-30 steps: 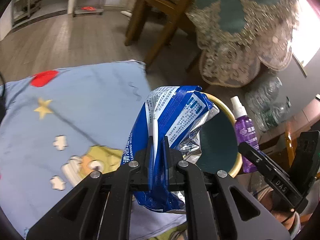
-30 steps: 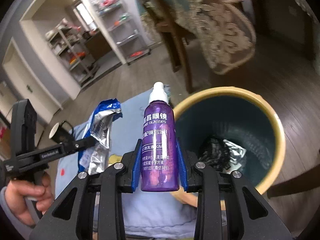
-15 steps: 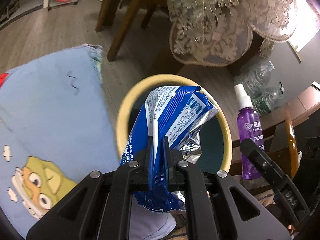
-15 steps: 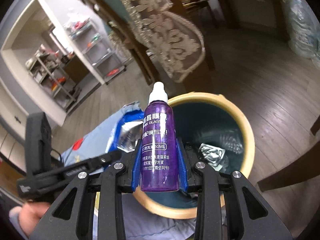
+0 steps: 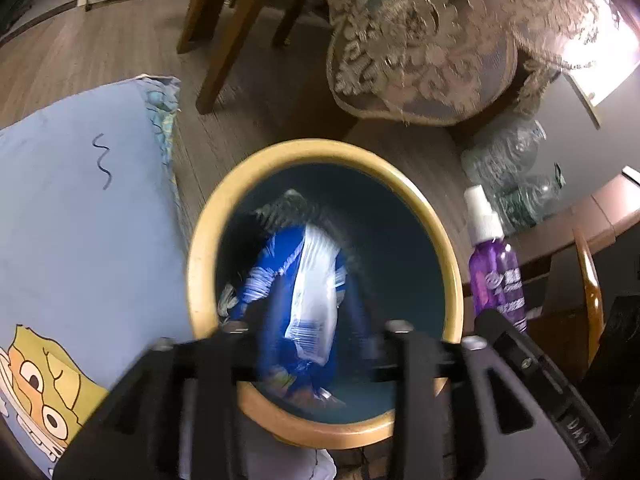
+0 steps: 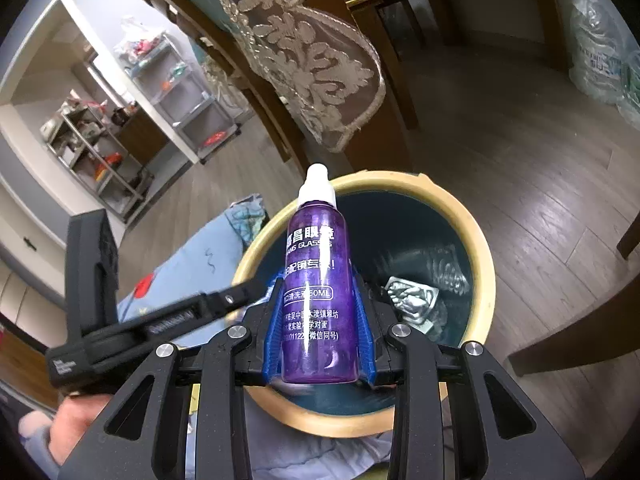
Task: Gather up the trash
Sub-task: 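Carry the wrapper and spray bottle over the bin and open both tools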
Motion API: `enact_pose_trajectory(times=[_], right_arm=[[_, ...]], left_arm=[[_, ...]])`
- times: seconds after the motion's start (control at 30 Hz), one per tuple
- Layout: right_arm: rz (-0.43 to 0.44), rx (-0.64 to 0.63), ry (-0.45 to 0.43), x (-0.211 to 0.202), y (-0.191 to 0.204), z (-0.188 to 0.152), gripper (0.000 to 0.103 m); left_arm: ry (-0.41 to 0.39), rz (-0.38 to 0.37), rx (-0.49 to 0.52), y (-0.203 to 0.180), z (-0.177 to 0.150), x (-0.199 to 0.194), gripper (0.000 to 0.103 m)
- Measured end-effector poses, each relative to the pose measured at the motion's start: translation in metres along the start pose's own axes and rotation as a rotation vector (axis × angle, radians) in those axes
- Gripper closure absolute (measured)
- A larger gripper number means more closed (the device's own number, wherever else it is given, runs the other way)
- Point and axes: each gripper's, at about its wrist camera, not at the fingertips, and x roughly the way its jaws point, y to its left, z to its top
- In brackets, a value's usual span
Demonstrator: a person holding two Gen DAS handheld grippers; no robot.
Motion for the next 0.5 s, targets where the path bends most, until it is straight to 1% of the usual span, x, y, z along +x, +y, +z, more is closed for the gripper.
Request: enact_pose_trajectory(times=[0.03, 0.1, 0.3, 0.5], right_arm=[[-0.002, 0.001, 0.003, 0.001, 0.0, 0.0, 0.07], [-0.002, -0.001, 0.009, 0.003, 0.0, 0.0, 0.07], [-0.025, -0.009, 0.058, 0.02, -0.001, -0.005, 0.07], [-0.049, 0.006, 0.115, 0.039, -0.007, -0.012, 0.069]], left_arm=[[-0.009, 0.006, -0.006, 0.001, 0.001, -0.003, 0.057], [-0.035, 0.024, -0.015, 0.004, 0.004, -0.011, 0.052], [-0.073, 0.039, -0.011, 0.011, 0.008, -0.031, 0.049], [-0.099, 0.053, 0.034, 0.014, 0.007, -0.05, 0.039]])
